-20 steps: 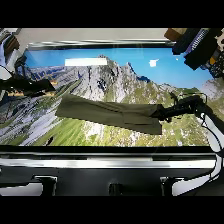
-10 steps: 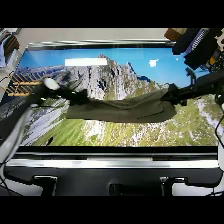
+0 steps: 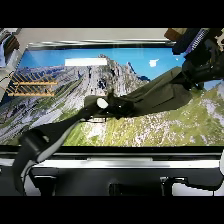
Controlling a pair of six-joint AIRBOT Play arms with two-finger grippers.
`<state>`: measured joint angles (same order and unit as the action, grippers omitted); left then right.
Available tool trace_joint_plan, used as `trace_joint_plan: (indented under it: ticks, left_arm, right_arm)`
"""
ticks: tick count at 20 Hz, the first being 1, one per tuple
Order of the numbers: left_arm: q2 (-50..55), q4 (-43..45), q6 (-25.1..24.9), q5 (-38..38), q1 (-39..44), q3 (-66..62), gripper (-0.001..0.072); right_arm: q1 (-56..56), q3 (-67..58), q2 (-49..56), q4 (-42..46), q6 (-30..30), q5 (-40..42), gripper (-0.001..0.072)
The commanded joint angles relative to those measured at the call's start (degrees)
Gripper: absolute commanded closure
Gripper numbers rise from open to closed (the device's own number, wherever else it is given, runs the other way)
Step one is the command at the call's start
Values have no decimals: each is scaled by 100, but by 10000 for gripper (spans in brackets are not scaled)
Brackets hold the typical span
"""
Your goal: Fold the clothes and pants, and hang the long-sleeved shirts on hangers.
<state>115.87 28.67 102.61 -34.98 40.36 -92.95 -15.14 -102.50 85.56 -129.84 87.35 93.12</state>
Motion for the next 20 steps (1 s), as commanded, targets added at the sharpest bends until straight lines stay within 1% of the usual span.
trace_joint_plan:
  ticks: [1,4,6,10,11,13,15,16,18,20]
  left_arm:
    - [732,-190,505,162,455,-922,693]
    - [1032,-186,542,13,455,-1397,693]
    - [1029,-116,479,-326,361,-1425,693]
    - [872,-98,-299,-1711,-120,-1425,693]
    - [743,-28,-409,-2024,-280,-1425,694]
    - [278,671,-407,-2566,-643,-1425,694]
    - [-358,1563,-404,-2990,-1095,-1425,694]
    - [-710,1939,-404,-3182,-1373,-1425,693]
    - [-1381,2358,-404,-3556,-1982,-1425,693]
    - [-2004,2479,-407,-3928,-2643,-1425,692]
  right_arm:
    - [7,-238,-9,-20,-168,304,680]
    - [4,-236,-9,-13,-166,319,680]
    - [4,-236,-7,2,-164,286,680]
    - [4,-236,0,184,-138,197,680]
    - [4,-236,0,179,-140,151,680]
    - [11,-236,0,70,-142,96,680]
    - [79,-236,-2,-334,-146,-66,680]
    - [229,-236,-2,-398,-184,-162,680]
    - [776,-236,22,-350,-358,-439,680]
    - [1434,-236,90,-291,-586,-767,680]
